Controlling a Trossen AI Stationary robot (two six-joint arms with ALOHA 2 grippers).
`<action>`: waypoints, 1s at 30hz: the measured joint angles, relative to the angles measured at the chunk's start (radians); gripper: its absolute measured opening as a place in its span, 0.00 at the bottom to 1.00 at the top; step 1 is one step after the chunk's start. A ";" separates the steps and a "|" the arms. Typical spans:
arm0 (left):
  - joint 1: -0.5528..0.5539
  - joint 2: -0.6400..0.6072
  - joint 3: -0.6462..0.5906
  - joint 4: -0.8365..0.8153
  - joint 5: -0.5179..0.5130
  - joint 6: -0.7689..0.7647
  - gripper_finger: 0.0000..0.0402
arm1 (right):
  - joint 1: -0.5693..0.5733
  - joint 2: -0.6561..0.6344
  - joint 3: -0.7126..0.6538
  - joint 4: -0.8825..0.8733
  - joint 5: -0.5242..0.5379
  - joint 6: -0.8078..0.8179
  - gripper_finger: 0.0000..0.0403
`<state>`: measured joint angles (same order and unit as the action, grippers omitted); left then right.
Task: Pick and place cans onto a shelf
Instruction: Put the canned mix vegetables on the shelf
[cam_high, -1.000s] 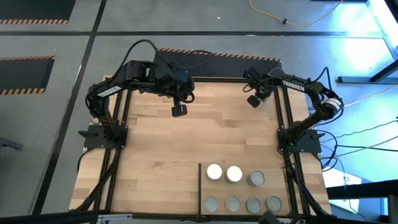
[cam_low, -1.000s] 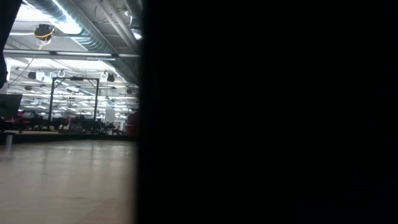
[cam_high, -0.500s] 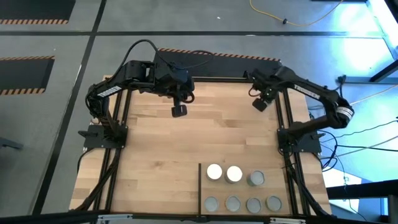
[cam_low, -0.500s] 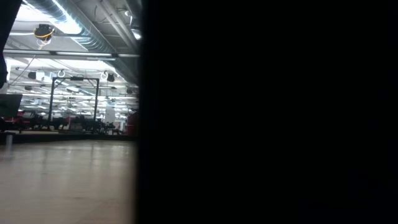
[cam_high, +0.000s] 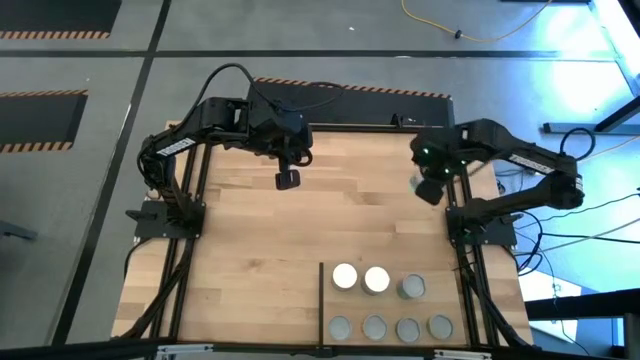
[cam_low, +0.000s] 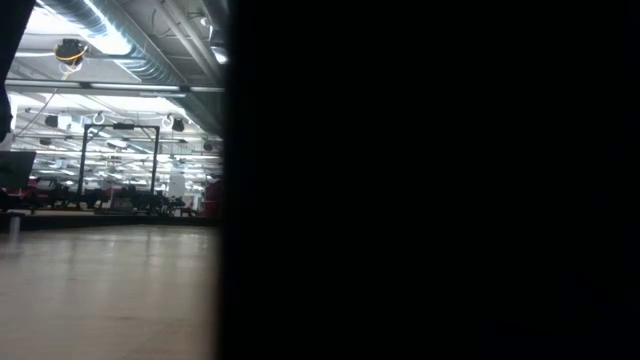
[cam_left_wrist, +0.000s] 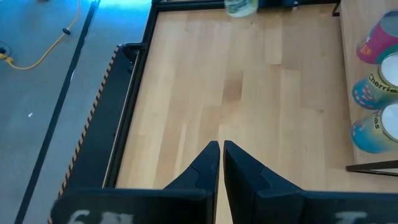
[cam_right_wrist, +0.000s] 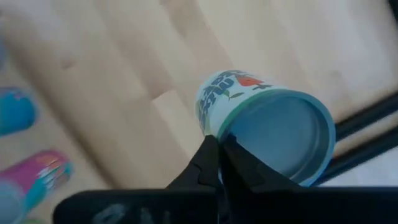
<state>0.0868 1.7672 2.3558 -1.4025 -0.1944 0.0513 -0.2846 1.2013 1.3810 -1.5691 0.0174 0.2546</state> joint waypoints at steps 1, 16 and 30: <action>0.000 0.000 0.000 0.000 0.002 0.000 0.04 | 0.033 -0.006 0.009 -0.005 -0.012 0.019 0.01; 0.000 0.000 0.000 0.000 0.007 -0.005 0.04 | 0.590 -0.023 0.021 -0.002 -0.062 0.377 0.01; 0.000 0.000 0.000 0.002 0.006 -0.045 0.04 | 1.064 -0.009 0.020 -0.002 -0.025 0.882 0.01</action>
<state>0.0868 1.7672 2.3558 -1.4001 -0.1883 0.0067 0.7795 1.1921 1.4014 -1.5711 -0.0071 1.1364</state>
